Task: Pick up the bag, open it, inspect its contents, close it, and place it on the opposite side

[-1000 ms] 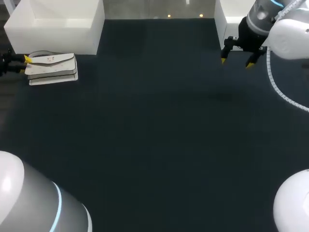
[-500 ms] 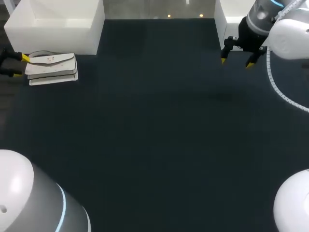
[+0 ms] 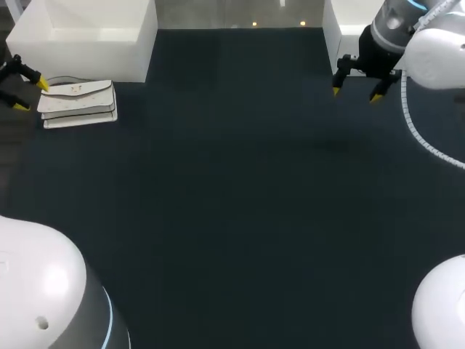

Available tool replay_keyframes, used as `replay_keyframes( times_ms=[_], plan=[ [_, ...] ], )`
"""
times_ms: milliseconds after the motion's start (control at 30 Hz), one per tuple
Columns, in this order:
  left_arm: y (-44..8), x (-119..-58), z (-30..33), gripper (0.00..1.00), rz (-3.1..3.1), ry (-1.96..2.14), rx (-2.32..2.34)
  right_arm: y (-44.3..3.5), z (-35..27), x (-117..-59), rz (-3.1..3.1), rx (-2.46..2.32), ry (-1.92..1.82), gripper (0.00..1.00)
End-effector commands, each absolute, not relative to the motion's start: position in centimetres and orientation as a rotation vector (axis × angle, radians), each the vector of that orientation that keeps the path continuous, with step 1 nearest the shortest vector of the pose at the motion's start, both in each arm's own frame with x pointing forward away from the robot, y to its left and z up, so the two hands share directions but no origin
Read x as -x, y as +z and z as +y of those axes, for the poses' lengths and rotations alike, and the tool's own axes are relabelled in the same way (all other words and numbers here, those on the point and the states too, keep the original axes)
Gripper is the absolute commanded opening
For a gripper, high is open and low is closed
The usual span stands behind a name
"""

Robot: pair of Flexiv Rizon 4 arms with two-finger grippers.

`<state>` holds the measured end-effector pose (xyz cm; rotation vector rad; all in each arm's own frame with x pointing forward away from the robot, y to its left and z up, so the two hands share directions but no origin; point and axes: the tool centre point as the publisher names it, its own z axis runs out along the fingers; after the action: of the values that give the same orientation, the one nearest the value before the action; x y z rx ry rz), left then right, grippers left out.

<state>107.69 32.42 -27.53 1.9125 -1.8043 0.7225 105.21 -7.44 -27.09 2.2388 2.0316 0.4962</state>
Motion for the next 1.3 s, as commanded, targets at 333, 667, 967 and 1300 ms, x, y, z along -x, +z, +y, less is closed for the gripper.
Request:
replay_keyframes(
  times_ms=[333,667,967,1300],
  plan=[
    [-24.8,-104.6,27.7,1.00,-1.918,0.411,-2.127,-27.0,-7.4,-105.2,2.029,-2.240,0.493,1.00],
    [-24.2,-102.8,24.1,1.00,-1.978,0.358,-2.307,-27.0,-7.4,-105.2,2.029,-2.240,0.493,1.00],
    [-23.8,-102.5,21.8,1.00,-2.014,0.279,-2.374,-27.0,-7.4,-105.2,2.029,-2.240,0.493,1.00],
    [-23.8,-103.1,19.8,1.00,-2.062,0.322,-2.365,-27.0,-7.4,-105.2,2.029,-2.240,0.493,1.00]
  ],
)
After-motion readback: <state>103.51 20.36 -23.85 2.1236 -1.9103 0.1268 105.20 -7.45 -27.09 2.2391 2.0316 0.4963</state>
